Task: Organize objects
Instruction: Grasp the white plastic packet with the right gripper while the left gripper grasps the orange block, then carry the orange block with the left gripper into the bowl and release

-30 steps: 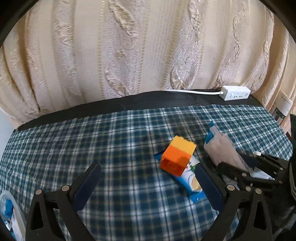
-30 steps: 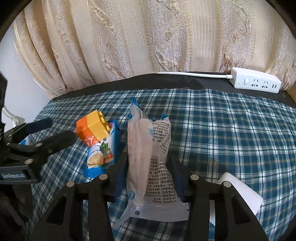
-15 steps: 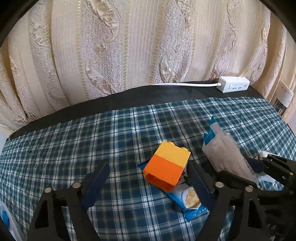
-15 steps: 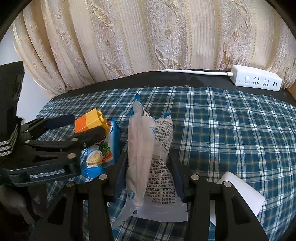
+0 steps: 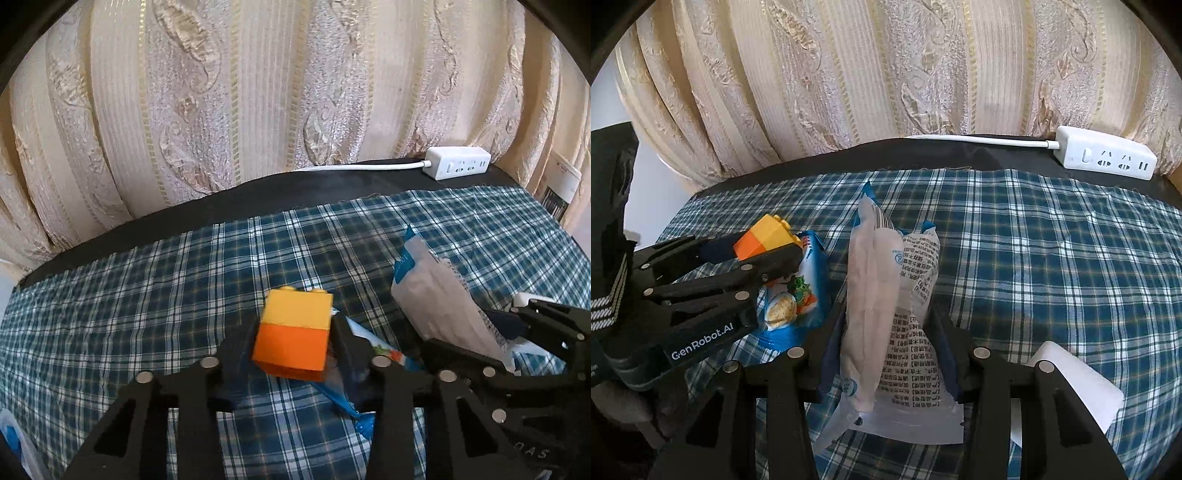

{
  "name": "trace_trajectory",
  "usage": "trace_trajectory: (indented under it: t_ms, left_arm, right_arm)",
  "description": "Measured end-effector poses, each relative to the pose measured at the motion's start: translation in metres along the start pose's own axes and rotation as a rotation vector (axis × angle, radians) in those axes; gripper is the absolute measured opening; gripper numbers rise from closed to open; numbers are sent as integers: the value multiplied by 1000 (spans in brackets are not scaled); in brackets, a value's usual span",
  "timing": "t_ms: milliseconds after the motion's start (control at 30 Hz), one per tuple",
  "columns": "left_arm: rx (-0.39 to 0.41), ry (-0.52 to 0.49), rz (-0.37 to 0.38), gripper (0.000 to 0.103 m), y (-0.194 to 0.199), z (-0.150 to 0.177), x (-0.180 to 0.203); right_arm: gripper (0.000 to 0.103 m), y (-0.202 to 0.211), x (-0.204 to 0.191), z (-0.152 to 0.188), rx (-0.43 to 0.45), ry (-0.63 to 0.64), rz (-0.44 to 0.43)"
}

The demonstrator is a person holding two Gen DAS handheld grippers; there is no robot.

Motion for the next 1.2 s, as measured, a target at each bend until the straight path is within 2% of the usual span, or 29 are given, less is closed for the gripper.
trace_trajectory:
  t_ms: [133,667,1200]
  left_arm:
    - [3,-5,-5,34,6,2,0]
    - [19,58,-31,33,41,26,-21]
    - [36,160,-126,33,92,69,-59]
  right_arm:
    - [48,1,0,1,0,0,0]
    - [51,0,-3,0,-5,14,3]
    - [51,-1,-4,0,-10,31,11]
Point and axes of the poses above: each gripper's, at about its wrist camera, not at the fingertips, and y roughly against the way its jaws point, x to its right, z to its underside, the point moved 9 cm from there along -y, roughly the way its jaws point, and after that the axes turned 10 degrees about -y, right-handed, at the moved point
